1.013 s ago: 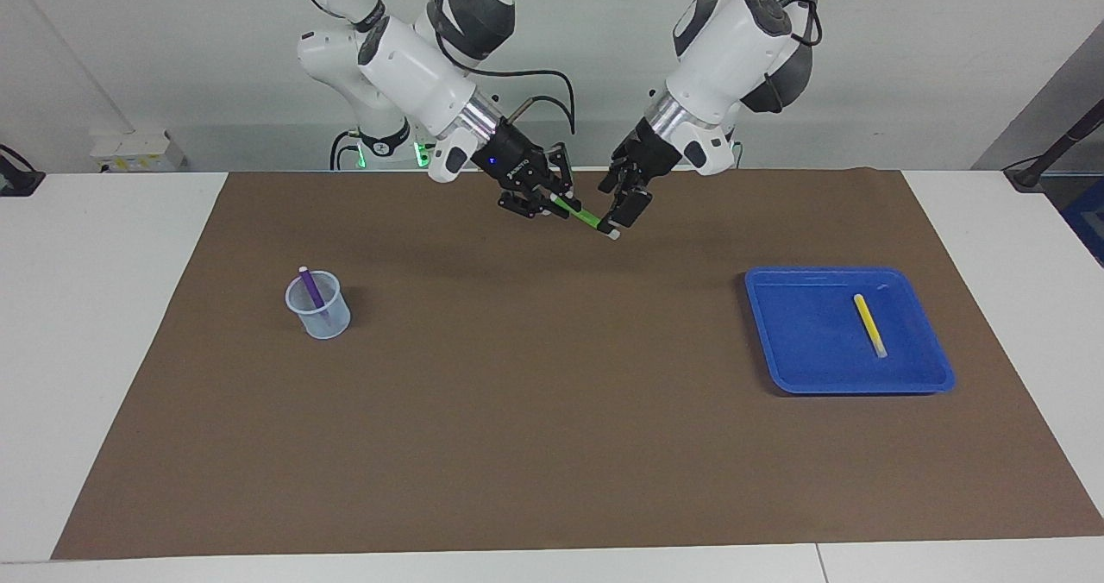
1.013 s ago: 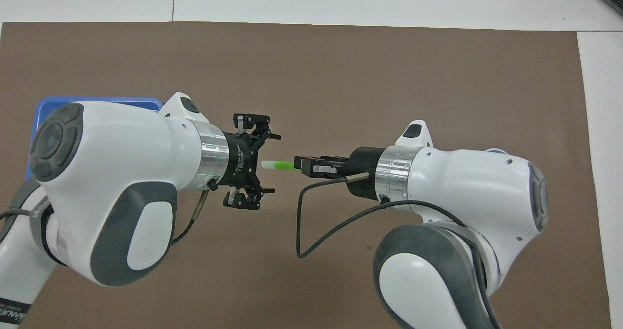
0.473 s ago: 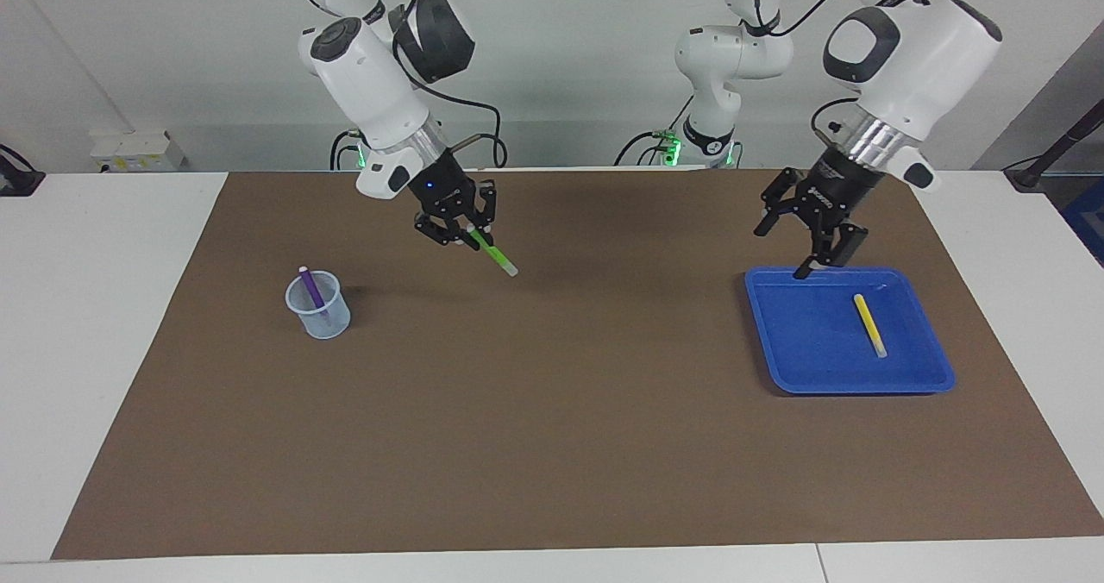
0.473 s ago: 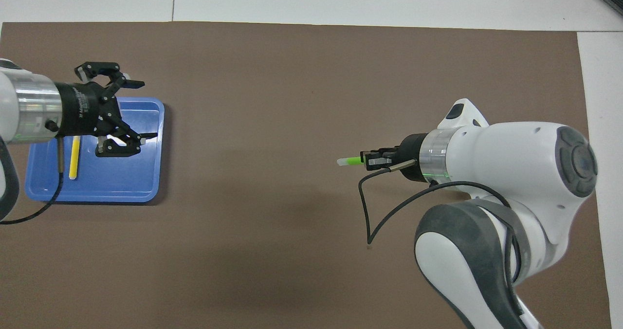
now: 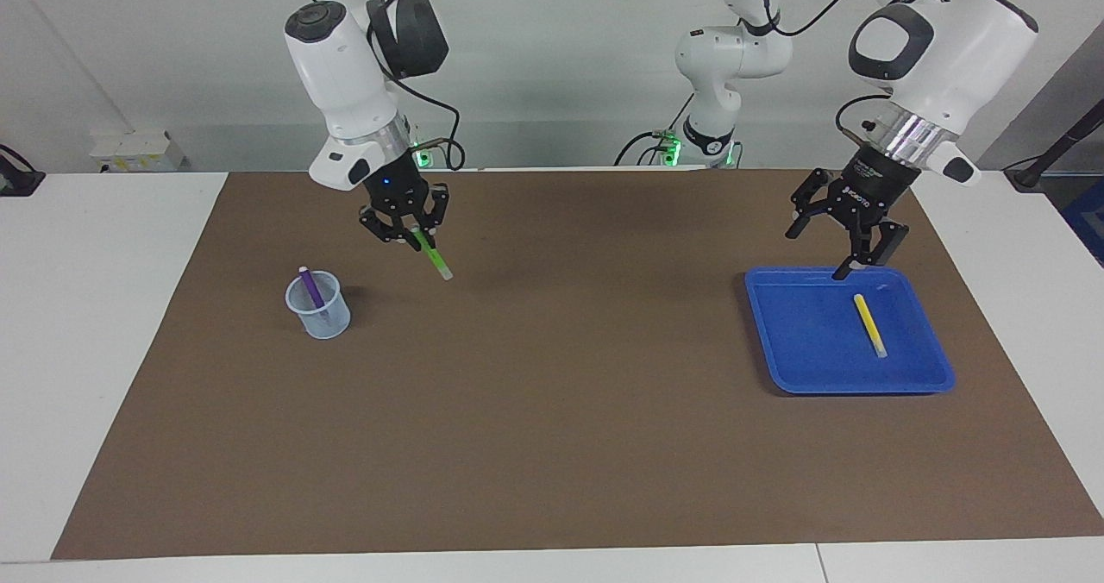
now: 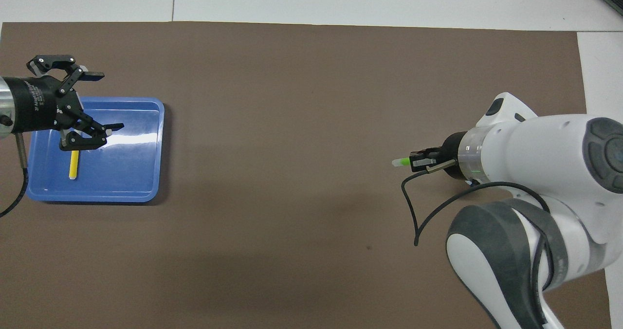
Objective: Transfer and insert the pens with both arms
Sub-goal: 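Carry the green pen to the cup while the left gripper withdraws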
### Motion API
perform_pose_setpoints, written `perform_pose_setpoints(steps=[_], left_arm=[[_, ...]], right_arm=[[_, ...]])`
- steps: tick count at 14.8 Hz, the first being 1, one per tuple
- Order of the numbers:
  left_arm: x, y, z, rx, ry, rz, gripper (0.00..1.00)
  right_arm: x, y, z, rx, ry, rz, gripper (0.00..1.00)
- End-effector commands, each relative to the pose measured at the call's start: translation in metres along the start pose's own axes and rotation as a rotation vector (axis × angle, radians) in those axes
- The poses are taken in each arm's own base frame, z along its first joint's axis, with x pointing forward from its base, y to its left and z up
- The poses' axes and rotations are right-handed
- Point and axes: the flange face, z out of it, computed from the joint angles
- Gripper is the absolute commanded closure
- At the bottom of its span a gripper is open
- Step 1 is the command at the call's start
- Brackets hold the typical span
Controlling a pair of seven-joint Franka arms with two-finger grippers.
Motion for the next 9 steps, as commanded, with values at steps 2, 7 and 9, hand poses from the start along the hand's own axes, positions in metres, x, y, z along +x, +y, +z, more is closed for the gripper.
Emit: perform_pose_setpoints(steps=[2,7,9], left_arm=[[0.023,0.005,-0.015,-0.020,0.113,0.111,0.00],[0.048,0.007,-0.023,0.025,0.153,0.413,0.00],[0.068,0.008,-0.028,0.052,0.158,0.556,0.00]], right_arm=[[-0.008,0.028,-0.012,-0.102,-0.016,0.009,1.00],[-0.015,0.062,-0.009,-0.192,-0.039,0.029,1.00],[-0.020,0.076,-0.003,-0.210,-0.045,0.041,1.00]])
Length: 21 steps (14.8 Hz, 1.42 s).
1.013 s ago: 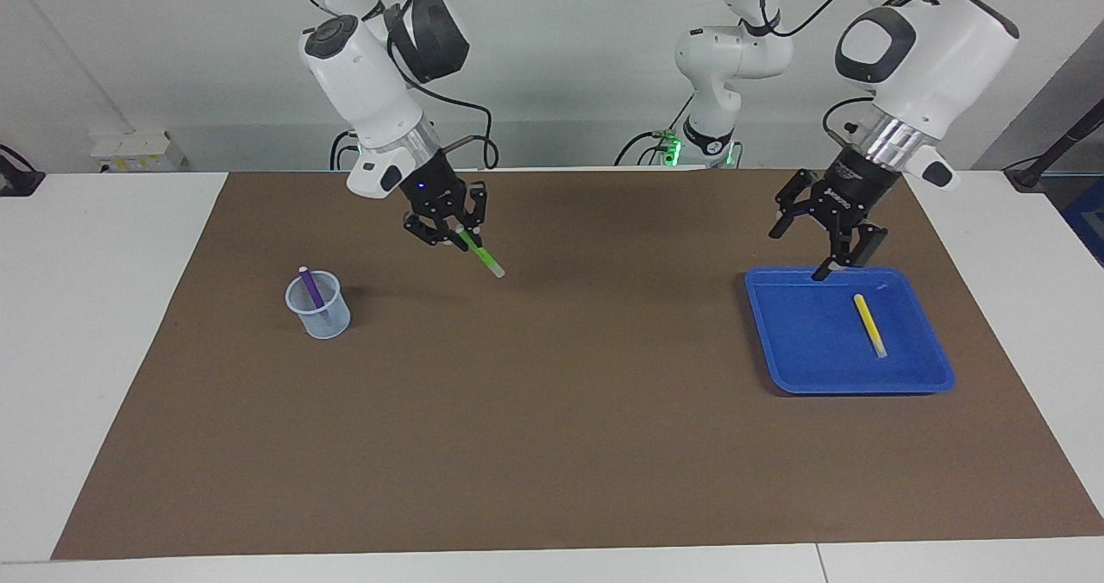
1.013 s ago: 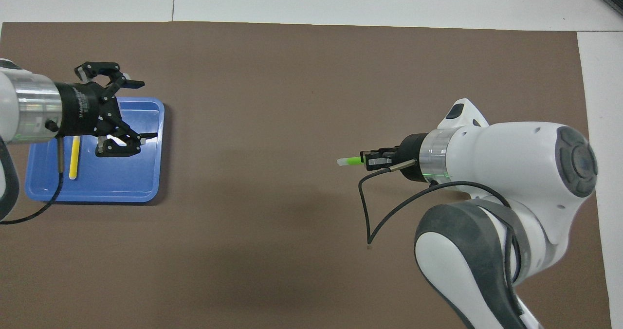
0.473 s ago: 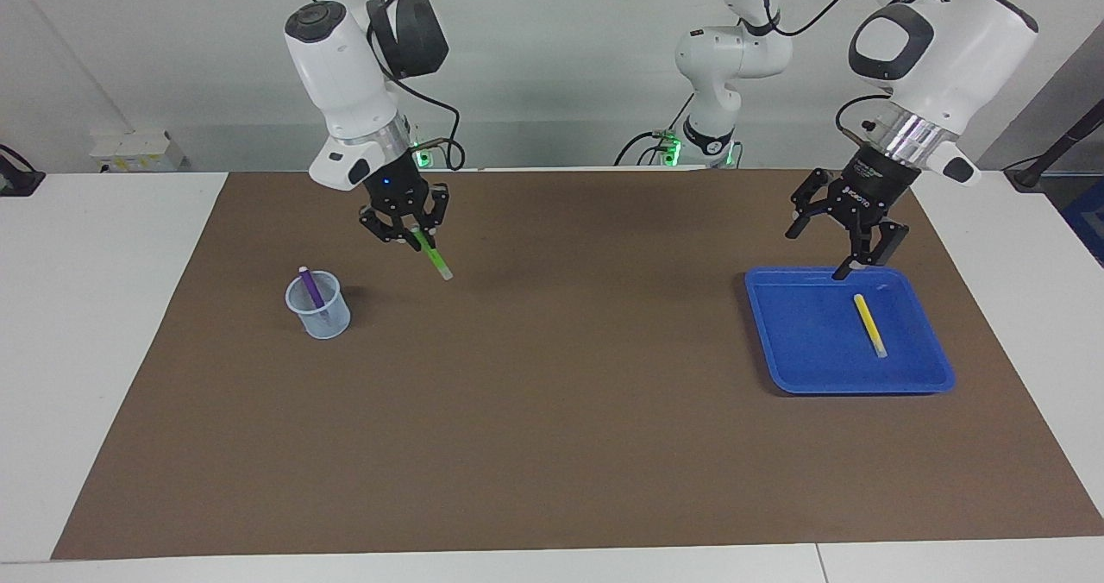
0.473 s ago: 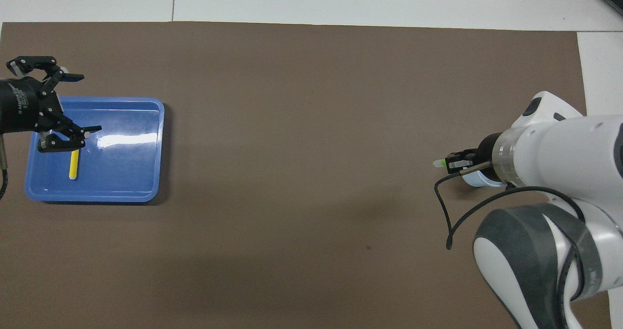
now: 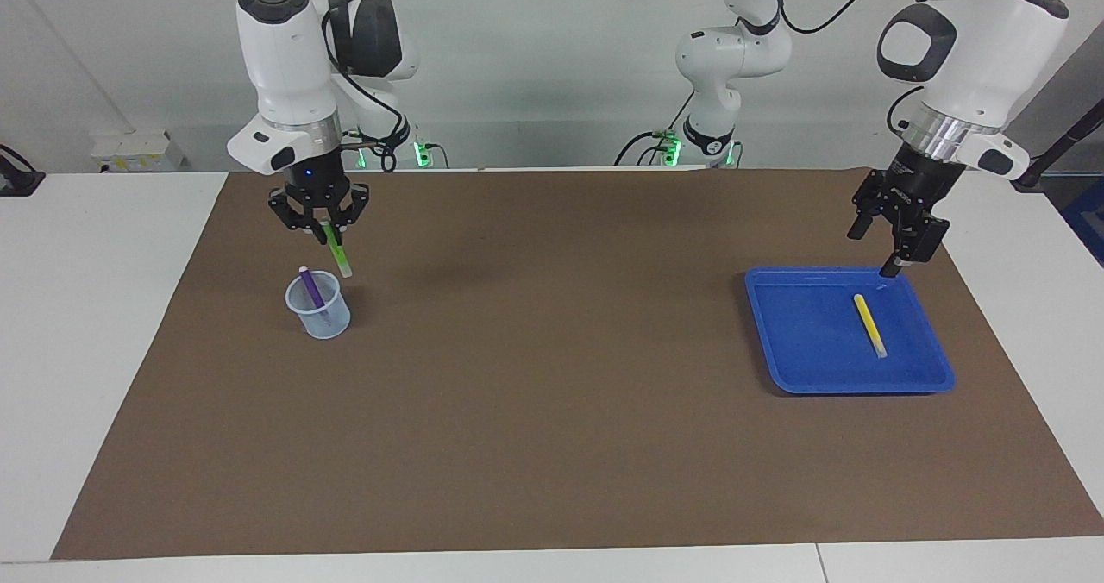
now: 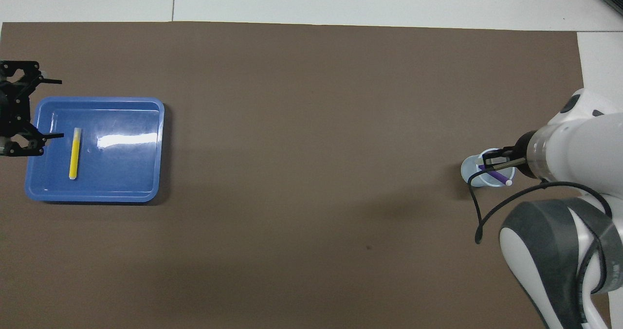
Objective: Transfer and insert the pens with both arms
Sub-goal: 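Carry the green pen to the cup while the left gripper withdraws, then lower the green pen into the cup while the left gripper reaches the yellow pen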
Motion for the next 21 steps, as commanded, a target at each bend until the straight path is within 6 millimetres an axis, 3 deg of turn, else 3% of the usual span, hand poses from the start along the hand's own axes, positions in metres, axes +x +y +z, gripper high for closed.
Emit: perform_pose_setpoints(steps=[1,4,11,13,21], left_arm=[[0.022,-0.013,-0.010,0.039,0.007,0.190,0.00],[0.035,-0.020,-0.008,0.057,-0.001,0.397,0.00],[0.069,-0.031,0.035,0.242,0.054,0.926,0.00],[0.088,-0.035,0.043,0.263,0.042,1.036,0.00],[0.124,-0.032,0.120,0.281,0.004,1.418,0.00]], right_arm=[[-0.012,0.020,0.010,-0.036,-0.017,0.017,1.00],[-0.017,0.031,0.028,-0.037,-0.024,0.027,1.00],[-0.023,0.046,0.076,-0.024,-0.009,0.040,1.00],[-0.023,0.048,0.085,-0.019,-0.005,0.044,1.00],[-0.016,0.056,0.131,0.022,-0.027,0.059,1.00]])
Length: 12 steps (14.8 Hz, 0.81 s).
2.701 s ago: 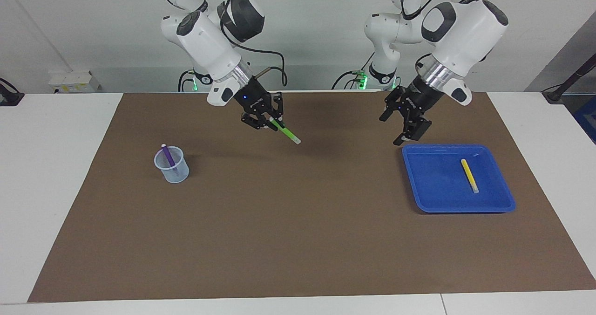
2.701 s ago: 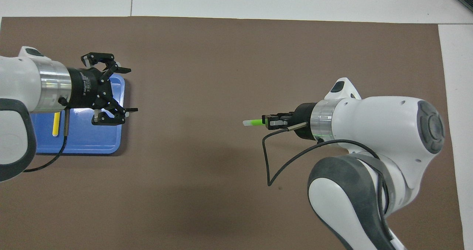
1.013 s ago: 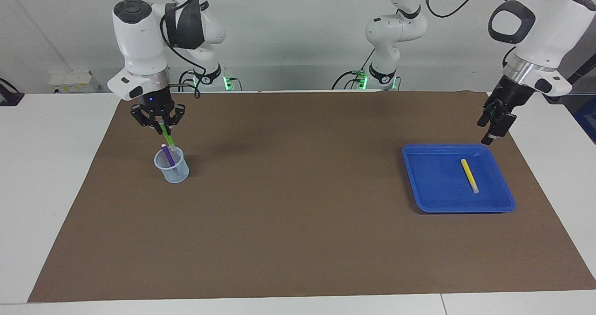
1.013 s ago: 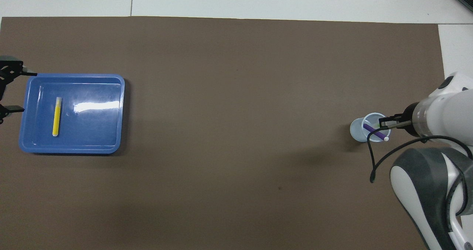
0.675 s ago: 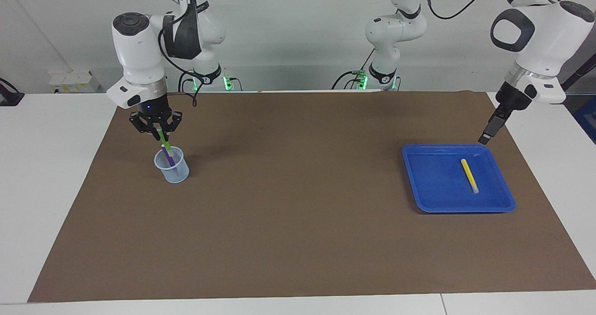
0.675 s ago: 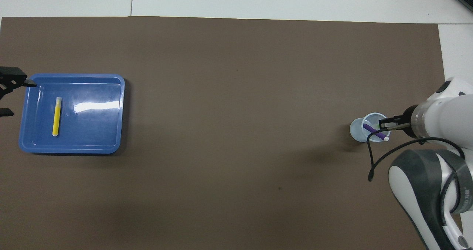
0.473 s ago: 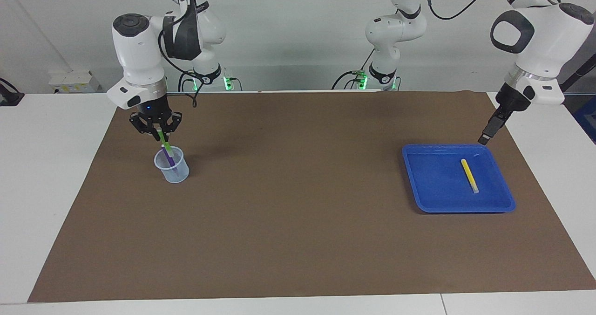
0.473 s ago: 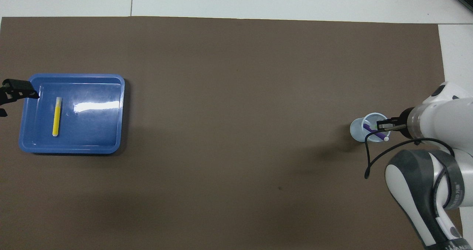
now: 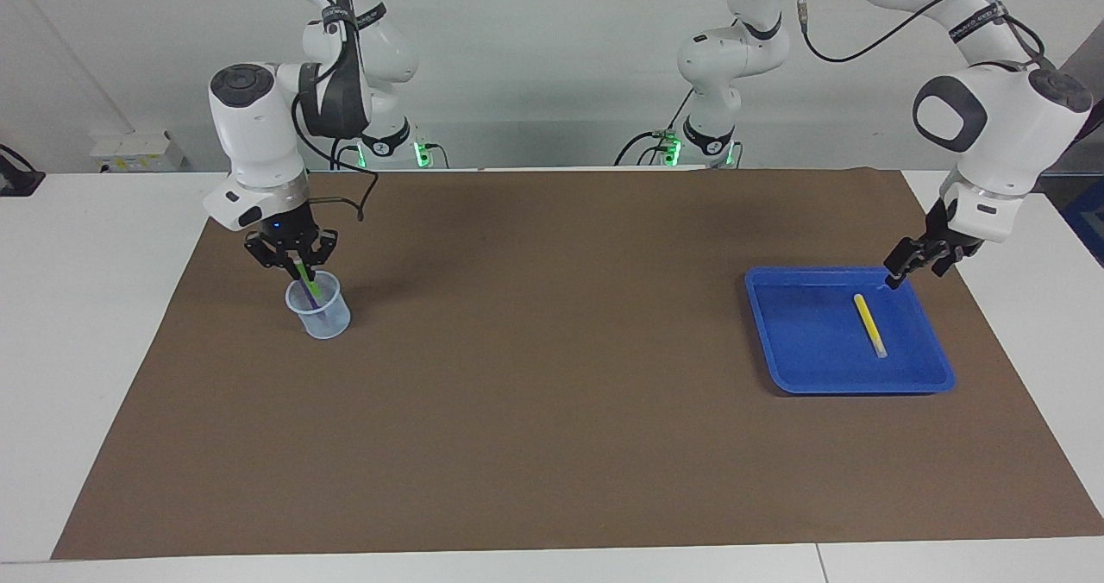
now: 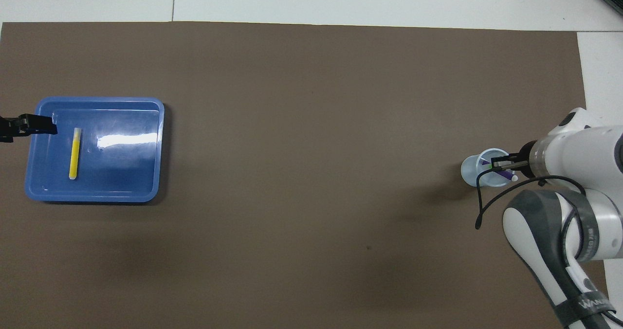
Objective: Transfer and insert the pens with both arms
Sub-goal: 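Lower the green pen into the cup while the left gripper reaches the yellow pen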
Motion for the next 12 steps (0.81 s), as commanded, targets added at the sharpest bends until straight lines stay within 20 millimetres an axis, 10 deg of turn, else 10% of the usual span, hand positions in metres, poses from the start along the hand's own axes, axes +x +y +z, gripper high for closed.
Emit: perform_pose_setpoints(steps=[1,6,10,12], left_arm=[[0.009,-0.015,0.036,0.020,0.003,0.131,0.00],[0.010,-0.021,0.088,0.012,-0.039,0.212,0.00],[0.008,-0.020,0.105,0.009,-0.049,0.212,0.00],[0.002,-0.019,0.117,0.011,-0.042,0.212,0.03]], right_arm=[[0.005,0.006,0.020,0.000,0.011,-0.013,1.00],[0.006,0.001,0.022,0.003,0.010,0.032,0.95],[0.007,0.000,0.022,0.004,0.004,0.032,0.31],[0.007,0.000,0.022,0.004,-0.001,0.031,0.31]])
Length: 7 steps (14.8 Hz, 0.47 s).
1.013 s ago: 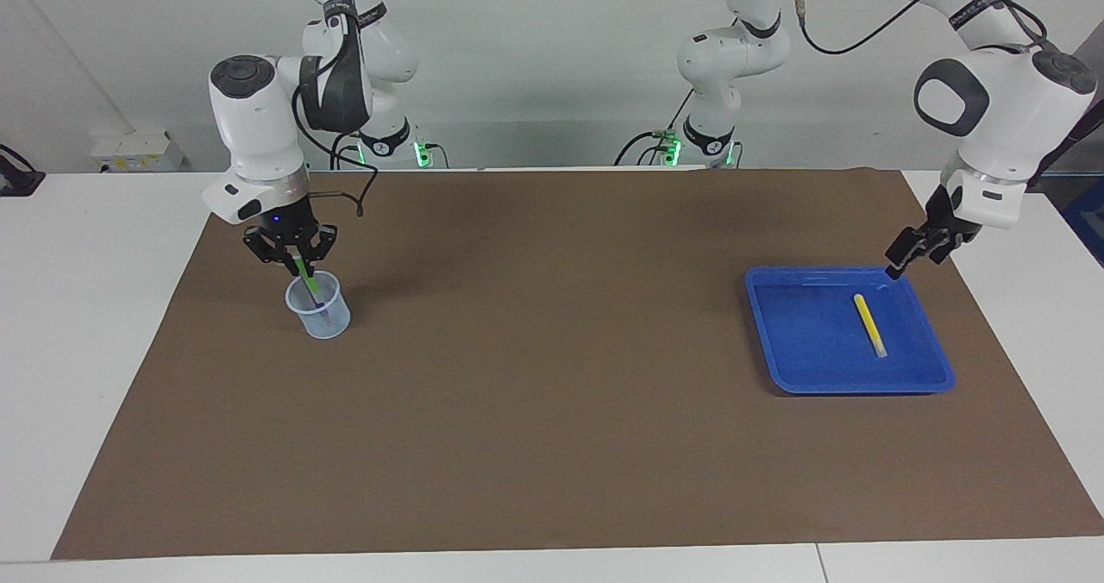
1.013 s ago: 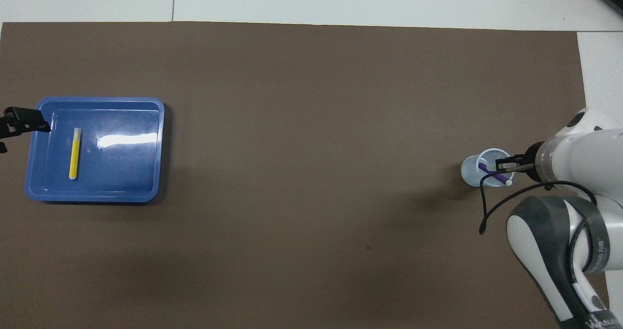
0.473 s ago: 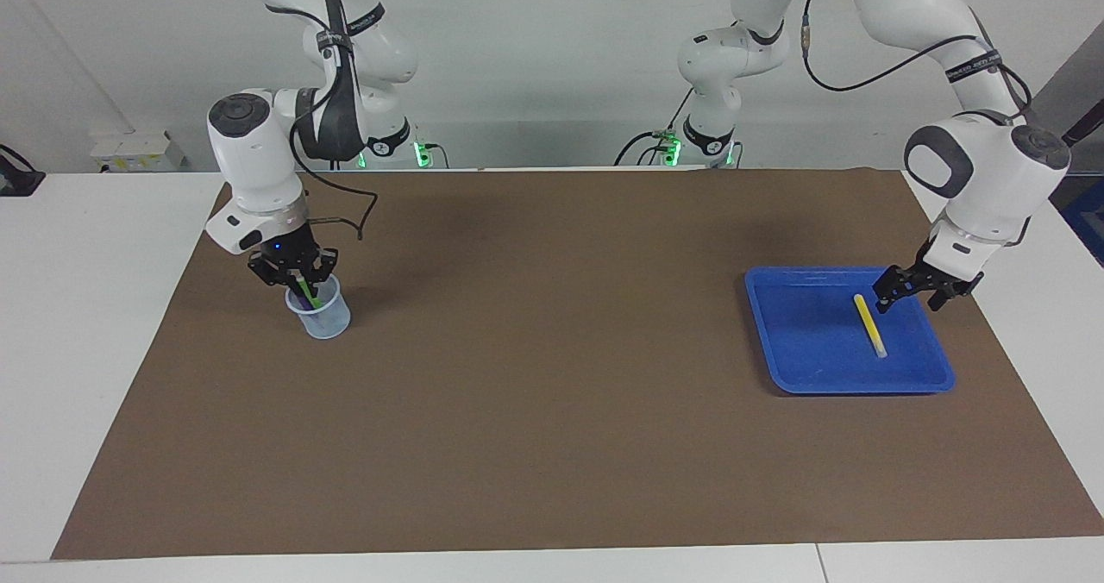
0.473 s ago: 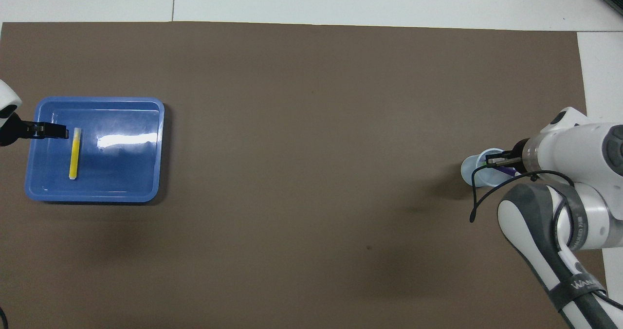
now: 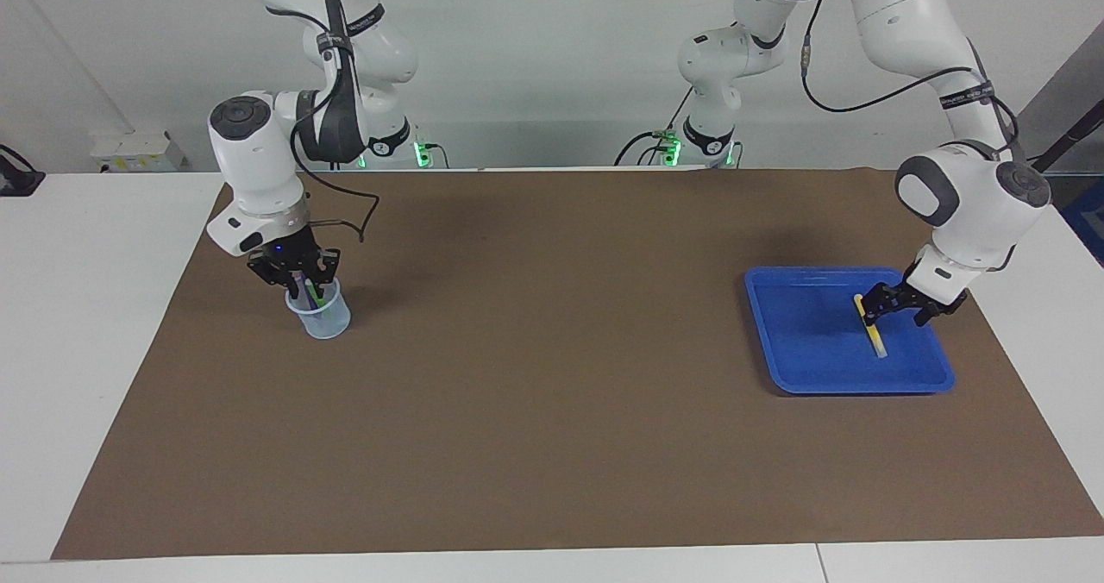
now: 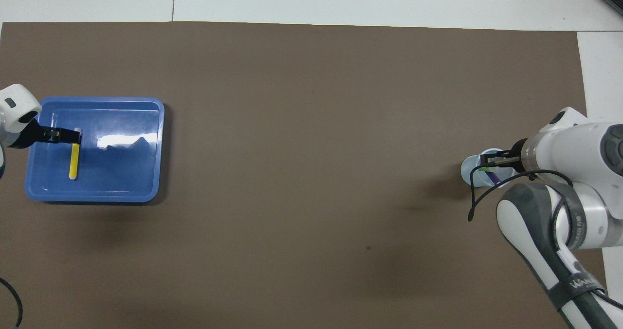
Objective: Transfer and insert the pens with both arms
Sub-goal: 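Lower the green pen into the cup while the left gripper reaches the yellow pen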
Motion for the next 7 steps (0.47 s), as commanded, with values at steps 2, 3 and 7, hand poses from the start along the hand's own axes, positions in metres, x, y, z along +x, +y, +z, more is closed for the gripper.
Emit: perform_pose_setpoints(steps=[2,3,7], left_arm=[[-0.009,0.002,0.024,0.022,0.021,0.020,0.03],[-0.010,0.002,0.025,0.022,0.021,0.019,0.05],[-0.012,0.000,0.027,0.021,0.016,0.016,0.22]], right_arm=[[0.000,0.000,-0.003,-0.017,-0.003,0.008,0.31],[0.000,0.000,-0.006,-0.019,-0.016,0.008,0.30],[0.004,-0.002,-0.025,-0.027,-0.038,0.005,0.30]])
